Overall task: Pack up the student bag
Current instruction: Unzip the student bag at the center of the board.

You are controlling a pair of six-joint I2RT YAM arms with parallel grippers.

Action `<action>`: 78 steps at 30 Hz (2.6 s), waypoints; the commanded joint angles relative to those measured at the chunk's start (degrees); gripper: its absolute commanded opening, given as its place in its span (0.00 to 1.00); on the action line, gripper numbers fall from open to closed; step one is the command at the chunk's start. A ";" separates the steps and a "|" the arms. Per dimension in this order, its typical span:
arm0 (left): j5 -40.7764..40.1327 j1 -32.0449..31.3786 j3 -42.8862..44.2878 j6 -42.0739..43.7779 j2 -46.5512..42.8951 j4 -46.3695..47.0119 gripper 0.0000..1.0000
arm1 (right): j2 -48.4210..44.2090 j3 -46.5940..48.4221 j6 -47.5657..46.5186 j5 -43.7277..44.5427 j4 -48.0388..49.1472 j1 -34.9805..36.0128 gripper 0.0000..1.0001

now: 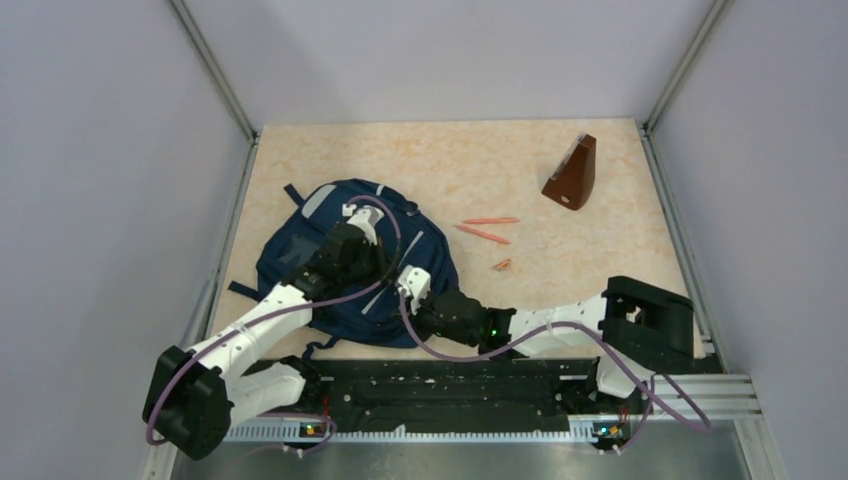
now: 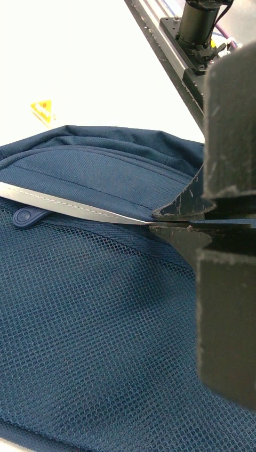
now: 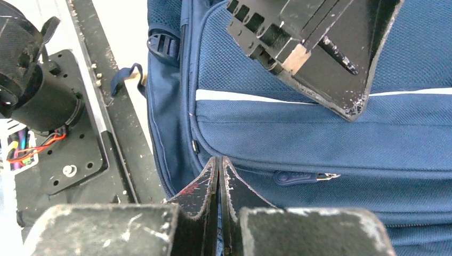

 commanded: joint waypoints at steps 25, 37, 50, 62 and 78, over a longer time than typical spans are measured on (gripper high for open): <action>-0.40 0.01 4.14 -1.40 -5.47 3.56 0.00 | -3.05 1.18 23.13 -1.89 -5.93 -9.98 0.33; 0.09 0.02 4.10 -2.47 -5.20 4.49 0.00 | 3.70 4.84 25.15 -2.48 -3.38 -10.10 0.04; -0.25 0.07 5.68 -3.32 -1.18 8.84 0.00 | 1.35 4.25 17.22 -0.81 -3.99 -1.65 0.00; -1.67 0.10 6.06 -2.53 1.39 12.19 0.00 | 4.46 9.04 17.20 7.53 -1.51 5.99 0.00; -4.12 0.09 5.14 1.28 0.74 14.28 0.00 | 12.69 18.76 13.14 6.04 -1.62 8.12 0.04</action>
